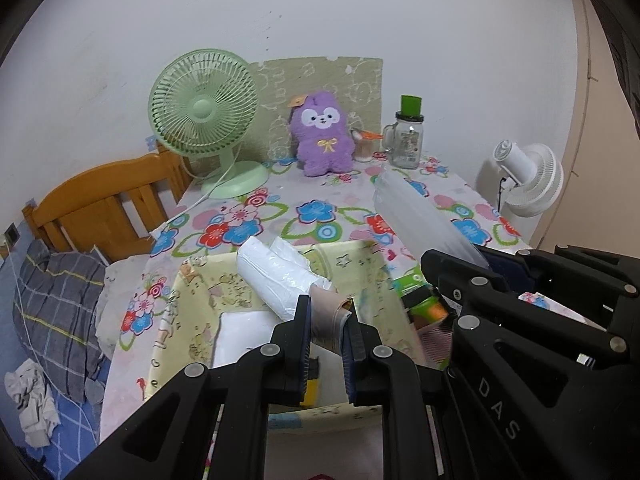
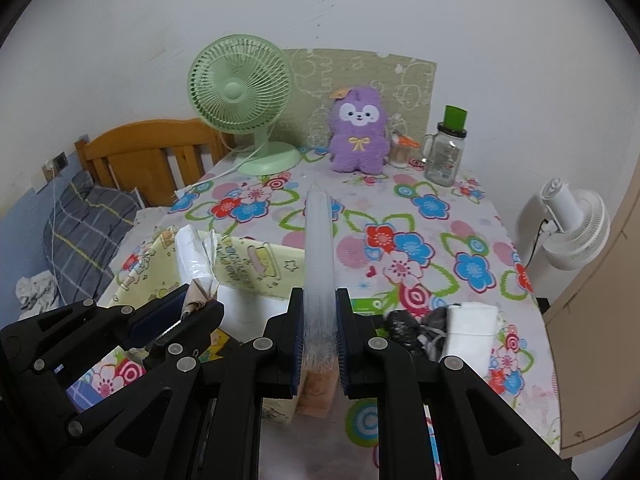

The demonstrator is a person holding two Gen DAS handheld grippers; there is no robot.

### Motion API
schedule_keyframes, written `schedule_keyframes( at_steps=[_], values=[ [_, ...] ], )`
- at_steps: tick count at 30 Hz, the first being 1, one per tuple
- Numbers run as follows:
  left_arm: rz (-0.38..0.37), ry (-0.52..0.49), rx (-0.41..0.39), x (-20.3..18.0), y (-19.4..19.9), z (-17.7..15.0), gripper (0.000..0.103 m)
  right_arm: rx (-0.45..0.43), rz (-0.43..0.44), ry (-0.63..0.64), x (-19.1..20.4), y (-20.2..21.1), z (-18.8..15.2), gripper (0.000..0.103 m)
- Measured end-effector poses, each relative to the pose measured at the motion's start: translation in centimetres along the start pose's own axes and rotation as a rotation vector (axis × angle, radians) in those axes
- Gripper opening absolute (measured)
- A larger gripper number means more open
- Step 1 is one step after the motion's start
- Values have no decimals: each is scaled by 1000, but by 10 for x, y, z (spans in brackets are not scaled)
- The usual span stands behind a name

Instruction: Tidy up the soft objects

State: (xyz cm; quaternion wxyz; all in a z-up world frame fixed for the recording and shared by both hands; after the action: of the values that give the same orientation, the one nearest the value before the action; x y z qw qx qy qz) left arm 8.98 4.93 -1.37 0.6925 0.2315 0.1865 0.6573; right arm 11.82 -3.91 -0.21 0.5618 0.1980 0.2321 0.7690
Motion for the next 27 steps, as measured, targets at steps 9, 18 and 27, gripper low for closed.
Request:
schedule_keyframes(
  at_steps=[9, 18, 27],
  values=[
    [20, 19, 33, 20, -12, -10, 11, 29, 36, 20, 20, -20, -2, 17],
    [33, 39, 76, 35, -29, -17, 11, 71, 67, 32, 35, -43, -4, 17],
    [60, 58, 140, 47, -50, -28, 20, 127, 107, 34, 46, -68, -10, 17]
  ],
)
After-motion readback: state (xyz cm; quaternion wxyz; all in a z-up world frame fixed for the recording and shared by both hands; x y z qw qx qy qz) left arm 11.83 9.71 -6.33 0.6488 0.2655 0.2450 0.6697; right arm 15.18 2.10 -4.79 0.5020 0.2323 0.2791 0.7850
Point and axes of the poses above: each gripper's, at about its wrist camera, not at the fingertips, and y roughly against the way its jaws point, x to its left, z to its top, the point moved 1 cm from there along -y, roughly the way its jaws point, and after that the axes turned 6 degrees about -x, right-handed, at the moved point
